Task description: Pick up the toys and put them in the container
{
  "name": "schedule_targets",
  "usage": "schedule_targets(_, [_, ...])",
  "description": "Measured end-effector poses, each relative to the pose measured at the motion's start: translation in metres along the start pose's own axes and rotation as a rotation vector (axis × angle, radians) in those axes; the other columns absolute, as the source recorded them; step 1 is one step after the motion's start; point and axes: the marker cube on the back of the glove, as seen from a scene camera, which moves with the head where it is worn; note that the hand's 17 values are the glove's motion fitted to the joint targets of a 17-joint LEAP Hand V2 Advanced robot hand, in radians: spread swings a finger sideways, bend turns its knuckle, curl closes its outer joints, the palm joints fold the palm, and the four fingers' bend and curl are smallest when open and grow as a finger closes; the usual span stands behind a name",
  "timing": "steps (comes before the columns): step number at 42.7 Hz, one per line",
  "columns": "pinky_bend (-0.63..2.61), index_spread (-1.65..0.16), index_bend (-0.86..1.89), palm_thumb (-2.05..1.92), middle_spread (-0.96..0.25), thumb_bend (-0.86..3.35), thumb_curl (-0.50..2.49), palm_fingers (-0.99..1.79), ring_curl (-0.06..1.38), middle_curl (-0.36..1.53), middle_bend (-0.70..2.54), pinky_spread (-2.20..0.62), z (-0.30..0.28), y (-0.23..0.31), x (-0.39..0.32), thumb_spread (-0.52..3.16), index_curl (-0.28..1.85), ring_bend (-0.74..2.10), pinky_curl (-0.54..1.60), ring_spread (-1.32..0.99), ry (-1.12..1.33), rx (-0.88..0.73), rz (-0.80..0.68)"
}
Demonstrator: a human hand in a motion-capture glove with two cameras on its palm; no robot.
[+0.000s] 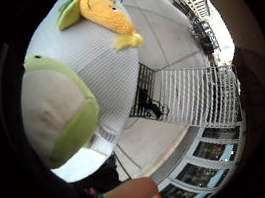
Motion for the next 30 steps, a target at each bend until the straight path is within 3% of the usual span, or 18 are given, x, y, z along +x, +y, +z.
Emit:
schedule_targets(3, [0.41, -0.26, 0.17, -0.12, -0.13, -0.09, 0.14, -0.01, 0.20, 0.33, 0.27, -0.04, 0.010, 0.007, 0.004, 0.92, 0.34, 0.19, 0.31, -0.34, -0.016, -0.095, 0.014])
schedule_targets(8, [0.44, -0.26, 0.16, -0.06, -0.13, -0.06, 0.15, 0.00, 0.21, 0.35, 0.29, -0.03, 0.036, -0.004, 0.012, 0.93, 0.34, 0.18, 0.33, -0.32, -0.030, 0.021, -0.005])
schedule_targets(12, [0.57, -0.26, 0.12, 0.04, -0.13, 0.01, 0.18, 0.05, 0.21, 0.35, 0.28, -0.01, 0.045, 0.023, 0.016, 0.98, 0.33, 0.20, 0.36, -0.31, -0.034, -0.220, 0.019])
schedule_targets(16, [0.75, -0.26, 0.08, 0.19, -0.13, 0.08, 0.22, 0.12, 0.22, 0.35, 0.24, 0.00, 0.054, 0.032, 0.020, 1.05, 0.30, 0.24, 0.40, -0.28, -0.030, -0.278, 0.053])
schedule_targets(25, [1.04, -0.28, 0.07, 0.53, -0.12, 0.26, 0.30, 0.22, 0.31, 0.36, 0.19, -0.12, 0.065, 0.032, 0.024, 1.14, 0.23, 0.48, 0.47, -0.24, -0.026, -0.309, 0.049])
schedule_targets(30, [1.15, -0.30, 0.00, 0.58, -0.10, 0.28, 0.34, 0.53, 0.38, 0.36, 0.22, -0.28, 0.063, 0.036, 0.027, 1.20, 0.17, 0.77, 0.46, -0.29, -0.035, -0.293, 0.059])
